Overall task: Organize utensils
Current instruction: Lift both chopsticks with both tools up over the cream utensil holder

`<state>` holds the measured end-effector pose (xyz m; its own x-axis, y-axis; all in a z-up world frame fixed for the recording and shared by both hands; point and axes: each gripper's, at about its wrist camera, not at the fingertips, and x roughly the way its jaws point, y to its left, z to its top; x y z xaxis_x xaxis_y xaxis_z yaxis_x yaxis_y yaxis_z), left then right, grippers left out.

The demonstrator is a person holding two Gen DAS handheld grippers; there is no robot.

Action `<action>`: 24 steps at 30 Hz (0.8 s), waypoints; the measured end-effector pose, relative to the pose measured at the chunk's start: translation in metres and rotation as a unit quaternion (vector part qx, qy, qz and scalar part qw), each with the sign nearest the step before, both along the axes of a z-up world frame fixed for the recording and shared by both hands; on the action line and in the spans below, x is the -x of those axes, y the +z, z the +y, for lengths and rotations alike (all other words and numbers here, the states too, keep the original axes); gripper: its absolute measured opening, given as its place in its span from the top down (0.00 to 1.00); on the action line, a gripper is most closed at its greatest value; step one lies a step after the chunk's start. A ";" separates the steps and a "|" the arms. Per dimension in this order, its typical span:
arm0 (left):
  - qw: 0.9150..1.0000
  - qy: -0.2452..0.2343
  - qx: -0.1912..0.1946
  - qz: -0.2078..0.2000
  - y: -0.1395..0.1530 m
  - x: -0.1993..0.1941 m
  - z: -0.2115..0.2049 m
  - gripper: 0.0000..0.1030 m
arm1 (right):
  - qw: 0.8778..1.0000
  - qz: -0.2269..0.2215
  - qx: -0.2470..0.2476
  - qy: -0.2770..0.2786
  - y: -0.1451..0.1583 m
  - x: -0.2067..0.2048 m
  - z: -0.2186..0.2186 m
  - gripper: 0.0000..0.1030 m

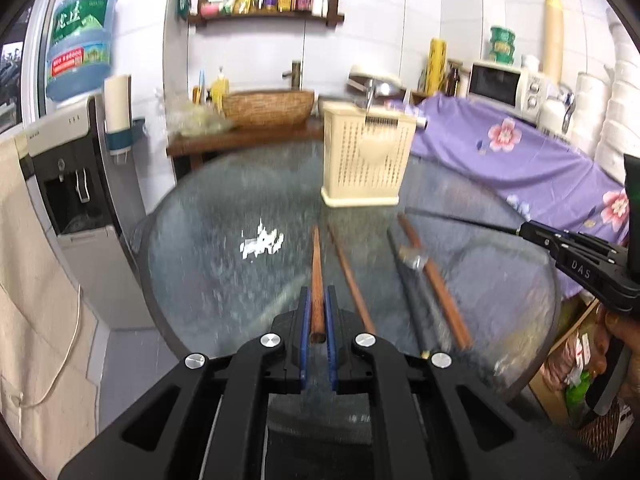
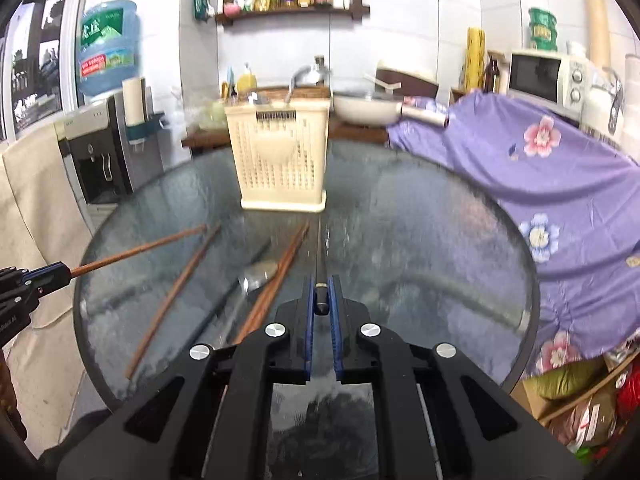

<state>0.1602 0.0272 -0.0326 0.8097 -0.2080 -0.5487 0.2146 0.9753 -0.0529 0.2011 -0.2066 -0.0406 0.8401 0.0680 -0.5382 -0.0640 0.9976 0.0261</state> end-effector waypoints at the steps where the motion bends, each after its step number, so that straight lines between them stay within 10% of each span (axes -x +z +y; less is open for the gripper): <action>1: 1.000 -0.001 0.002 -0.005 0.004 -0.001 0.000 0.94 | 1.000 -0.007 -0.001 0.002 0.006 0.000 -0.001 0.92; 24: 0.997 -0.048 0.027 -0.055 0.073 -0.049 -0.005 0.94 | 0.996 -0.059 -0.032 0.059 0.096 -0.048 -0.019 0.92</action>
